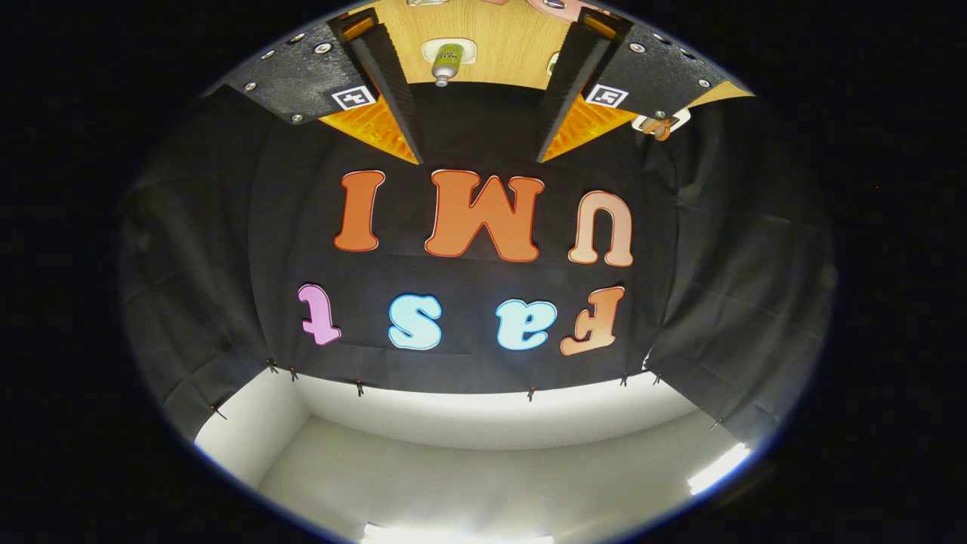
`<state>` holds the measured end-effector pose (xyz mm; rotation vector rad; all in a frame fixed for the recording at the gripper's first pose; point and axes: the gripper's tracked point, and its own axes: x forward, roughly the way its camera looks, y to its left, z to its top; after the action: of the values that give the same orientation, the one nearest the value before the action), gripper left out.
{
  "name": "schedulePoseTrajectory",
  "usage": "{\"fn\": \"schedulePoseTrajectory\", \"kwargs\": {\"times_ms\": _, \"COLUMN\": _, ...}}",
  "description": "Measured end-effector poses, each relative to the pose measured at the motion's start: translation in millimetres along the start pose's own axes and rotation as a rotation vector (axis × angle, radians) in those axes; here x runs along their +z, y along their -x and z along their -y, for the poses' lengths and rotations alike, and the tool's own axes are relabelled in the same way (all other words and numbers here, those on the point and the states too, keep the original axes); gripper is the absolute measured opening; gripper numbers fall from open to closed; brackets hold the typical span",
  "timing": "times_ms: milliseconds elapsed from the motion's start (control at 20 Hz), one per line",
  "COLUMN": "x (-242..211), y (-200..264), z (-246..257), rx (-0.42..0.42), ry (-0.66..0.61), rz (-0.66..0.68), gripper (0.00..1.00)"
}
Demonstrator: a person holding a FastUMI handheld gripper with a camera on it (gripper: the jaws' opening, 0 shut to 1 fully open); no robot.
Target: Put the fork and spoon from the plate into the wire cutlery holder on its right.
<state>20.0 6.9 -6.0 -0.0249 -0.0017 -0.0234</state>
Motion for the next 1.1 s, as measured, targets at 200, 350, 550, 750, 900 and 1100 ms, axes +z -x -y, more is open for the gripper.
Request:
{"fn": "schedulePoseTrajectory", "kwargs": {"times_ms": 200, "x": -24, "y": 4, "z": -11, "rx": 0.016, "ry": 0.007, "rz": -0.063, "gripper": 0.86}}
{"fn": "schedulePoseTrajectory", "kwargs": {"times_ms": 350, "x": -44, "y": 7, "z": -23, "rx": 0.036, "ry": 0.009, "rz": -0.120, "gripper": 0.86}}
{"fn": "schedulePoseTrajectory", "kwargs": {"times_ms": 550, "x": -74, "y": 5, "z": -43, "rx": 0.083, "ry": -0.010, "rz": -0.204, "gripper": 0.86}}
{"fn": "schedulePoseTrajectory", "kwargs": {"times_ms": 750, "x": -141, "y": 12, "z": -69, "rx": 0.153, "ry": -0.025, "rz": -0.404, "gripper": 0.86}}
{"fn": "schedulePoseTrajectory", "kwargs": {"times_ms": 900, "x": -193, "y": 23, "z": -88, "rx": 0.186, "ry": -0.066, "rz": -0.578, "gripper": 0.86}}
{"fn": "schedulePoseTrajectory", "kwargs": {"times_ms": 1100, "x": -254, "y": 52, "z": -108, "rx": 0.233, "ry": -0.072, "rz": -0.810, "gripper": 0.86}}
